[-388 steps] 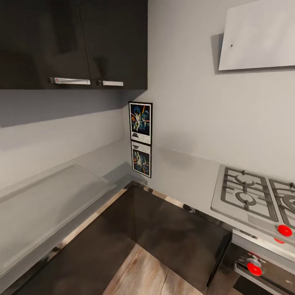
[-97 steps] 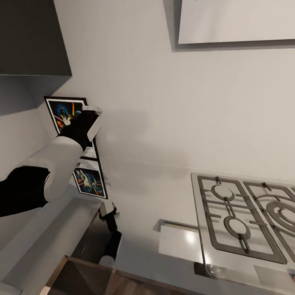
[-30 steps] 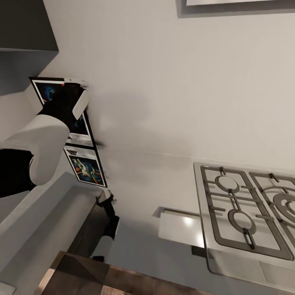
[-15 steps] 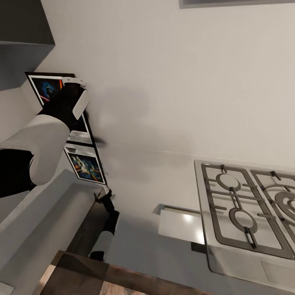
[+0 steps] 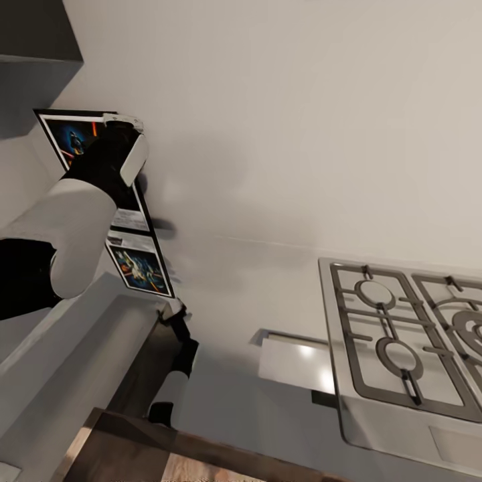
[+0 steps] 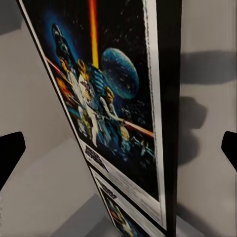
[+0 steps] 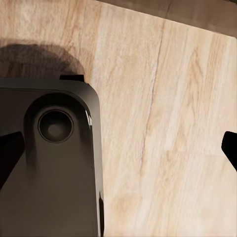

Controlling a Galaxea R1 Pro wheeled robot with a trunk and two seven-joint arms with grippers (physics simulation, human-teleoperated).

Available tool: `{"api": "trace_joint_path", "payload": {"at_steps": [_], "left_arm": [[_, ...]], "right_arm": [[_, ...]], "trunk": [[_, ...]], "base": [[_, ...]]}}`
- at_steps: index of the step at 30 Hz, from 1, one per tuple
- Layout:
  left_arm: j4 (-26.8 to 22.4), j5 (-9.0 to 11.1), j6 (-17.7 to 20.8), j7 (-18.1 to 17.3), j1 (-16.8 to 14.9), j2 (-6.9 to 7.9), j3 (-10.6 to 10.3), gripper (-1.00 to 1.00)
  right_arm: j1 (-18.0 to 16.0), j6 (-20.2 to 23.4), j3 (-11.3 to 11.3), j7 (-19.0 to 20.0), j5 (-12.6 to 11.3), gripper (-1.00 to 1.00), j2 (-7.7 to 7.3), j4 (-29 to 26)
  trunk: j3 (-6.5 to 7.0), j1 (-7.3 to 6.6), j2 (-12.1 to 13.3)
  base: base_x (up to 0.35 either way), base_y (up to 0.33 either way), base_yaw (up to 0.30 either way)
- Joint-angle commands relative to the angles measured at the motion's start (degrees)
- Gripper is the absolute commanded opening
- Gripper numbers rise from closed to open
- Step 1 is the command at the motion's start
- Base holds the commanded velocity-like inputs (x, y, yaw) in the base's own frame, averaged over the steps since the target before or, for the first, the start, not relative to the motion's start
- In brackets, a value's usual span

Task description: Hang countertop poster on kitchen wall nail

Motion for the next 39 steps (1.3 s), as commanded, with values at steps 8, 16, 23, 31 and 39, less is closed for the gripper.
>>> {"api": "trace_joint_path", "payload": {"at_steps": [8,16,23,31,39], "left_arm": [[-0.2,0.6,1.3,0.5,-0.6,-0.07,-0.5,1.00],[-0.3,0.6,1.3,0.6,-0.6,-0.02,-0.4,1.00],[-1.9,0.6,1.4,0.6,-0.6,-0.04,-0.4,1.00],[-3.0,0.6,1.5,0.7,-0.6,-0.01,-0.4,1.00],[-3.1,0.6,1.6,0.7,-0.7,0.01,-0.4,1.00]], "right_arm": [[-0.1,-0.4,0.0,-0.1,0.0,1.00,0.00,0.2],[-0.1,-0.4,0.0,-0.1,0.0,1.00,0.00,0.2],[-0.1,-0.4,0.0,-0.1,0.0,1.00,0.00,0.2],[-0.1,-0.4,0.0,-0.1,0.0,1.00,0.00,0.2],[-0.1,-0.3,0.0,-0.1,0.0,1.00,0.00,0.2]], "trunk": [[-0.79,0.00,0.0],[-1.53,0.00,0.0],[-2.17,0.00,0.0],[-2.91,0.00,0.0],[-3.65,0.00,0.0]], "base": [[0.000,0.000,0.000],[0.000,0.000,0.000],[0.000,0.000,0.000],[0.000,0.000,0.000],[0.000,0.000,0.000]]}}
